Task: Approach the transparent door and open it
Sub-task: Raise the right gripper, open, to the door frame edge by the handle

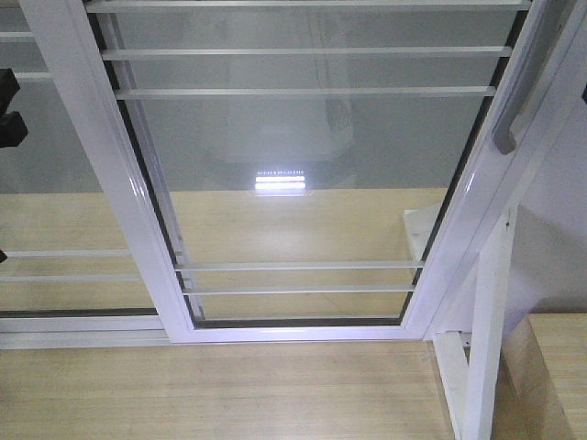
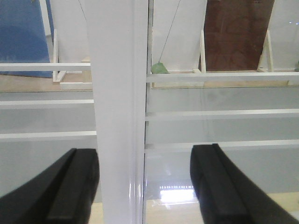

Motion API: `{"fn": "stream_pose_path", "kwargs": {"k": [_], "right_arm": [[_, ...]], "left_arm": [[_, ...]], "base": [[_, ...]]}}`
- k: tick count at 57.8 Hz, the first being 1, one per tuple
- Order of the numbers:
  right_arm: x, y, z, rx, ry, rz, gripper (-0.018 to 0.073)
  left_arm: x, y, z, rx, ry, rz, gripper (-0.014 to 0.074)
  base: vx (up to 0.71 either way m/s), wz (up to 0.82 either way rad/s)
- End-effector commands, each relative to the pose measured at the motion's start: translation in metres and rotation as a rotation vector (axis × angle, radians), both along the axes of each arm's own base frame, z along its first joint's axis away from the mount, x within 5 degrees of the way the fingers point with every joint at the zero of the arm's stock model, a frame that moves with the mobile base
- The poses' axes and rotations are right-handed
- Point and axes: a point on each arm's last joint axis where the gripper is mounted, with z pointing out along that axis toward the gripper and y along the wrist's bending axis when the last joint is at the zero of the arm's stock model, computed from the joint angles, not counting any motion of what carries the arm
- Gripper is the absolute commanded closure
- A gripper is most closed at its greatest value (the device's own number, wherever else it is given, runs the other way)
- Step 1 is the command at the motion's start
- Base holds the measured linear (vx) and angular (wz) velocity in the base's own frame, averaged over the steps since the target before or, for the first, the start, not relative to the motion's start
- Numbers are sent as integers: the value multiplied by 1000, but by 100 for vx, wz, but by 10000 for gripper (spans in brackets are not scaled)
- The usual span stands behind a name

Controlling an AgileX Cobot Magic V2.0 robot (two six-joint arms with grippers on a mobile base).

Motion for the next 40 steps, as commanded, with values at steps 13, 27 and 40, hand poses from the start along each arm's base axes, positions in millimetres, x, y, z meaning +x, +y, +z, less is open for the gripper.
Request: {"fn": "stream_pose_path", "kwargs": {"k": [13, 27, 40], "right_arm": [[43, -9, -16, -9, -155, -28, 65], [73, -3, -49, 11, -248, 83, 65], [89, -2, -74, 15, -285, 120, 65]], "left_arm": [[0, 0, 21, -15, -124, 4, 55], [0, 0, 21, -15, -124, 4, 55], [0, 0, 21, -15, -124, 4, 55]], "base": [[0, 0], [0, 0], [0, 0]]}}
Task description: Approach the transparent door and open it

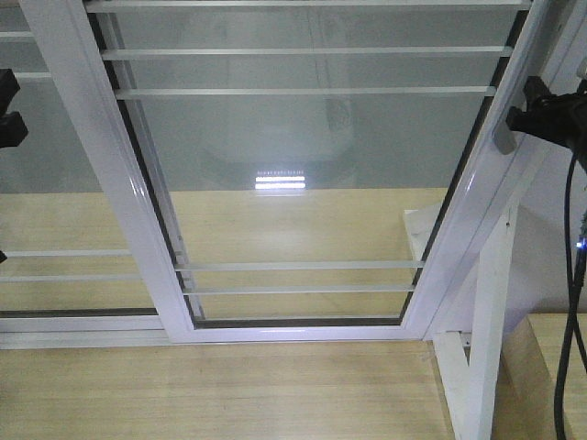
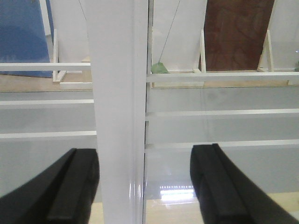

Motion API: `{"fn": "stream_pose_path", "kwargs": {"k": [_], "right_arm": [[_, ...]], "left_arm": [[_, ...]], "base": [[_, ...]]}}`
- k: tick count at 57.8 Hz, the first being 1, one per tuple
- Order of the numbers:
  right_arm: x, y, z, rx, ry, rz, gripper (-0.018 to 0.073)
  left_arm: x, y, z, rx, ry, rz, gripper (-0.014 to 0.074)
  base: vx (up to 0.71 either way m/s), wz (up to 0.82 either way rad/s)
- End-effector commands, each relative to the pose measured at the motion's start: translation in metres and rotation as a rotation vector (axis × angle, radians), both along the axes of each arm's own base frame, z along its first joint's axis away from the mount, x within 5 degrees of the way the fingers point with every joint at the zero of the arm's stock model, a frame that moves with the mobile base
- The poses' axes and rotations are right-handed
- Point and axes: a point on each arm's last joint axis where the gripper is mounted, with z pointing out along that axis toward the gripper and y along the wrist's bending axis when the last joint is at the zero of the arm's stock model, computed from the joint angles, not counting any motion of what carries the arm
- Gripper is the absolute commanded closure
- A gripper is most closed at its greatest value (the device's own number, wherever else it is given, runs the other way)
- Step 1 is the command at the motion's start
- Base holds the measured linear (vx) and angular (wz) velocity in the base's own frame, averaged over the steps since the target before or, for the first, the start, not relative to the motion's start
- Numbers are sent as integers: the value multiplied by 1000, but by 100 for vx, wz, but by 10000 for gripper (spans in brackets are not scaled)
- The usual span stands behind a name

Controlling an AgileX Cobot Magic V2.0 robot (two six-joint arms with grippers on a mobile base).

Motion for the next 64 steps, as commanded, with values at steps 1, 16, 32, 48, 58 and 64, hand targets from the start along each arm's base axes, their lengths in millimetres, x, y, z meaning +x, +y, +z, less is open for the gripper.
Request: {"fn": "stream_pose_path", "kwargs": {"k": [1, 16, 32, 48, 58, 64], "right_arm": [[7, -1, 25, -8, -181, 14, 65], [36, -5, 25, -13, -207, 15, 65], [63, -9, 25, -18, -209, 12, 65], [76, -10, 14, -22, -199, 13, 139], [77, -10, 9, -23, -189, 15, 326], [77, -9, 10, -36, -196, 29, 434]], "left_arm": [[0, 0, 22, -15, -124, 4, 55], [0, 0, 21, -15, -124, 4, 55], [0, 0, 21, -15, -124, 4, 55], [0, 0, 21, -15, -124, 4, 55], [0, 0, 21, -15, -123, 4, 55], [0, 0, 21, -15, -123, 4, 55]], "base": [[0, 0], [0, 0], [0, 0], [0, 0], [0, 0], [0, 0]]}}
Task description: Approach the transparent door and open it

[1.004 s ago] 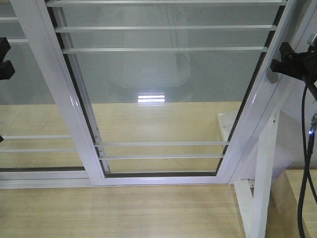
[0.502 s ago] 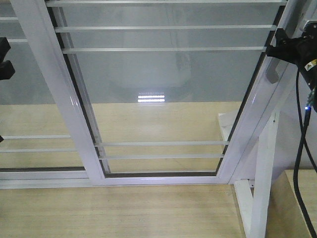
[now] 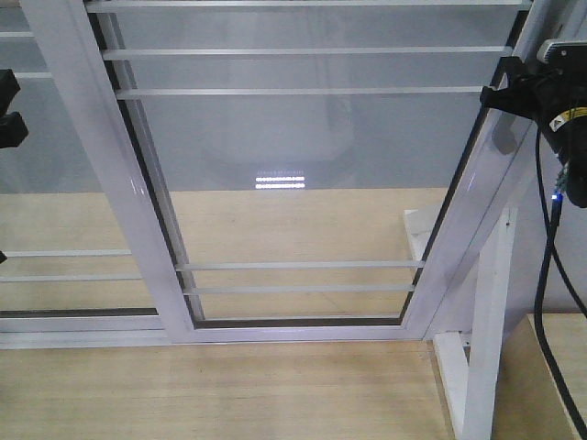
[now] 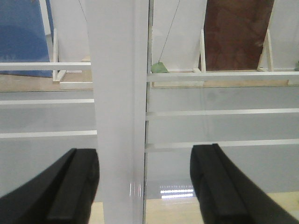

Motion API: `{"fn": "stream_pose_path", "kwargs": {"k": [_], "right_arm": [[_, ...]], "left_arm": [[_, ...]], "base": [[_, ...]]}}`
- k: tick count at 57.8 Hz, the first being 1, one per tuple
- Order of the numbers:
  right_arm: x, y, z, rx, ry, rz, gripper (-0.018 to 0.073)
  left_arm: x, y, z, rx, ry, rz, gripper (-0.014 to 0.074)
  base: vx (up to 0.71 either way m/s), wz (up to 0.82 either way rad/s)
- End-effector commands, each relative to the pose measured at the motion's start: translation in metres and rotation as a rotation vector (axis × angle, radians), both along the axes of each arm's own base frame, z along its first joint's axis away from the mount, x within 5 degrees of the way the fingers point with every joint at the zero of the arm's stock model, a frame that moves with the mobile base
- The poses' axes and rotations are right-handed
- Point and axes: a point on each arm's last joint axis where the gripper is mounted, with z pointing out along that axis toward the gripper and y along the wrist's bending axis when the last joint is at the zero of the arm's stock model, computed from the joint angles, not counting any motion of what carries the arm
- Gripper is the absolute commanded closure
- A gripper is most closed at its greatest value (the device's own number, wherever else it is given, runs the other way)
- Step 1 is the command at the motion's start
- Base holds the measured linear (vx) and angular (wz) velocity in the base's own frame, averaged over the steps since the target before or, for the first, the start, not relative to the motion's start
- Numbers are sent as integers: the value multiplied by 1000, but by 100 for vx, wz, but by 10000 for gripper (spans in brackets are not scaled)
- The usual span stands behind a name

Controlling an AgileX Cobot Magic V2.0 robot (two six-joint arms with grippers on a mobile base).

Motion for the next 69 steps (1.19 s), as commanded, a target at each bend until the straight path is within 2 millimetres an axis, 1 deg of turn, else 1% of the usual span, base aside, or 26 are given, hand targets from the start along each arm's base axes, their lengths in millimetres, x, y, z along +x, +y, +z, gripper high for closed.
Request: {"fn": "stream_pose_path", "kwargs": {"k": [1, 7, 18, 30, 36, 44, 69], "right_arm": [[0, -2, 34, -19, -154, 4, 452], [0, 0, 34, -35, -155, 27, 498], [1, 14, 34, -49, -153, 74, 489], [2, 43, 34, -43, -157, 143, 483], [2, 62, 34, -40, -158, 189, 478], [0, 83, 35, -38, -167, 238, 477], [-8, 132, 35, -28, -174, 356, 475]], "left_arm": [[0, 0, 22, -15, -125, 4, 55], [0, 0, 21, -15, -124, 4, 55], [0, 0, 20, -14, -103, 3, 55], [0, 0, 19, -13, -94, 2, 55], [0, 0, 19, -13, -94, 2, 55], [0, 0, 19, -14, -96, 2, 55], [0, 0, 19, -14, -98, 2, 55]], "base": [[0, 0], [0, 0], [0, 0], [0, 0], [0, 0], [0, -1], [0, 0]]}}
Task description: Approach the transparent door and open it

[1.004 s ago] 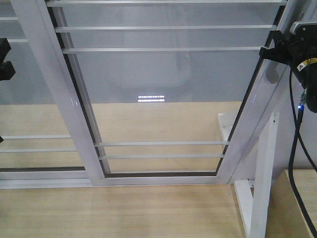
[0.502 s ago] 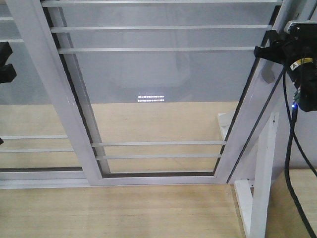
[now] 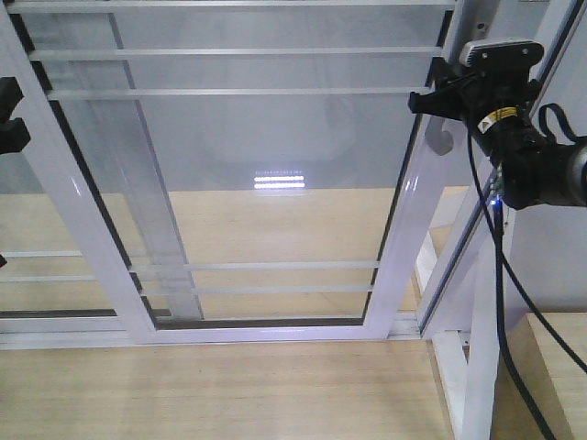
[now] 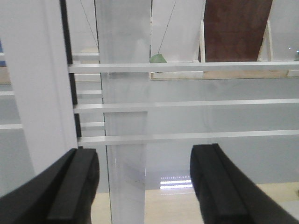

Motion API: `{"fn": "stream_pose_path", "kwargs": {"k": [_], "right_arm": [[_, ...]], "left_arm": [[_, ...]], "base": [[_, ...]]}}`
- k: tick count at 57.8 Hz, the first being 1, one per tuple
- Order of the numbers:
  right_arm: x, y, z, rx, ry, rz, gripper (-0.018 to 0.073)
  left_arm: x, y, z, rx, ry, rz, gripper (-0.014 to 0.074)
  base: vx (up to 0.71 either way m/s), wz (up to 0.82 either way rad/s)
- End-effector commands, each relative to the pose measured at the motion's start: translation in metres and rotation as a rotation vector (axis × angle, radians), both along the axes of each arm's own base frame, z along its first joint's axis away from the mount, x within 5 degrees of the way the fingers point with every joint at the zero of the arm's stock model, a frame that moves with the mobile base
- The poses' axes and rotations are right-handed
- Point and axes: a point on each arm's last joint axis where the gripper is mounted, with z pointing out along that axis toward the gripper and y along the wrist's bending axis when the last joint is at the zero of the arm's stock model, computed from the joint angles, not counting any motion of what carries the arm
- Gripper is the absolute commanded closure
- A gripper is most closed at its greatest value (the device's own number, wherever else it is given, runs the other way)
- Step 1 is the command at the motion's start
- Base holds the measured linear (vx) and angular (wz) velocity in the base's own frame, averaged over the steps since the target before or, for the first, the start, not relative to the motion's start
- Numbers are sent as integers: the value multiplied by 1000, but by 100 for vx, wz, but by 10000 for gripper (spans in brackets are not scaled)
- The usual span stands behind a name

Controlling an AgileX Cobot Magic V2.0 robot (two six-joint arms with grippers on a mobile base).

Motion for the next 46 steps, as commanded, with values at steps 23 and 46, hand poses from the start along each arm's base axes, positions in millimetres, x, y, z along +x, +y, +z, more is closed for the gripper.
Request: {"fn": "stream_pose_path", "kwargs": {"k": [23, 46], "right_arm": [[-24, 84, 39, -2, -201, 278, 475], [-47, 135, 39, 9, -204, 413, 475]], "left_arm": [[0, 0, 22, -18, -130, 4, 55], [0, 0, 22, -18, -130, 4, 55]], "base": [[0, 1], [0, 0]]}}
